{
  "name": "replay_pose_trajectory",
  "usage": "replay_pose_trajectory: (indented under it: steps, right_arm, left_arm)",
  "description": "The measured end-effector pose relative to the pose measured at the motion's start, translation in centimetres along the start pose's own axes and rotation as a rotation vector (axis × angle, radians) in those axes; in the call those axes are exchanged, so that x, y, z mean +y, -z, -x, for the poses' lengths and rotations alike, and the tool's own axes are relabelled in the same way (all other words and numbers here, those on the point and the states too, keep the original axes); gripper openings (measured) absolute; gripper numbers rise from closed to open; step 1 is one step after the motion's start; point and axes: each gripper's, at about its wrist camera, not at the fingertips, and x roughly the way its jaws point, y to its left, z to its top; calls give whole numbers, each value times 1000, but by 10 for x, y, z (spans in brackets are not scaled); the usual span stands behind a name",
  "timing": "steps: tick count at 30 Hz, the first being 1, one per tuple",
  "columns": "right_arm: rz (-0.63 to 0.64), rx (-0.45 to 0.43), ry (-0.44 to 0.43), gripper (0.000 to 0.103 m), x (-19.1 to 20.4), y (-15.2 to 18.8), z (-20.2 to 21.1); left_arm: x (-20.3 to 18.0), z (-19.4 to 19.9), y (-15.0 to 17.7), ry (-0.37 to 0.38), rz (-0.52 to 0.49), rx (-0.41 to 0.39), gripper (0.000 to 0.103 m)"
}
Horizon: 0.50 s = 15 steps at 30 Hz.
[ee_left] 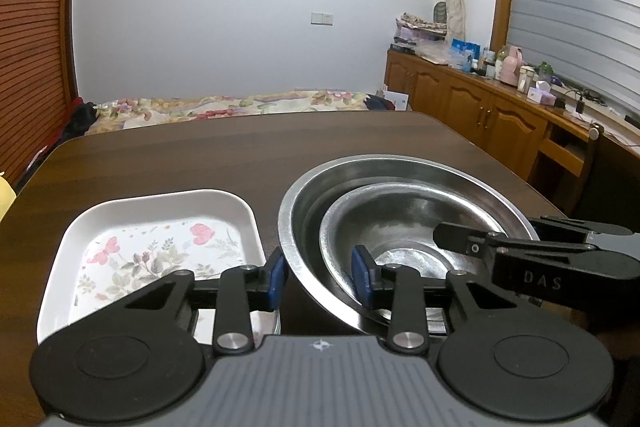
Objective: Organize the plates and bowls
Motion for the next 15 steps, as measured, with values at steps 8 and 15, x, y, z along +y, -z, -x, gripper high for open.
replay_pose_trajectory:
  steps: [8,15]
  right_arm:
    - [-22,-19,5,36,-4,-5,1]
    - [-10,-57,-17,35,3,-24,10]
  left_arm:
    - [3,9,-7,7,22,-40,34]
    - [13,28,-27,7,34,-64,34]
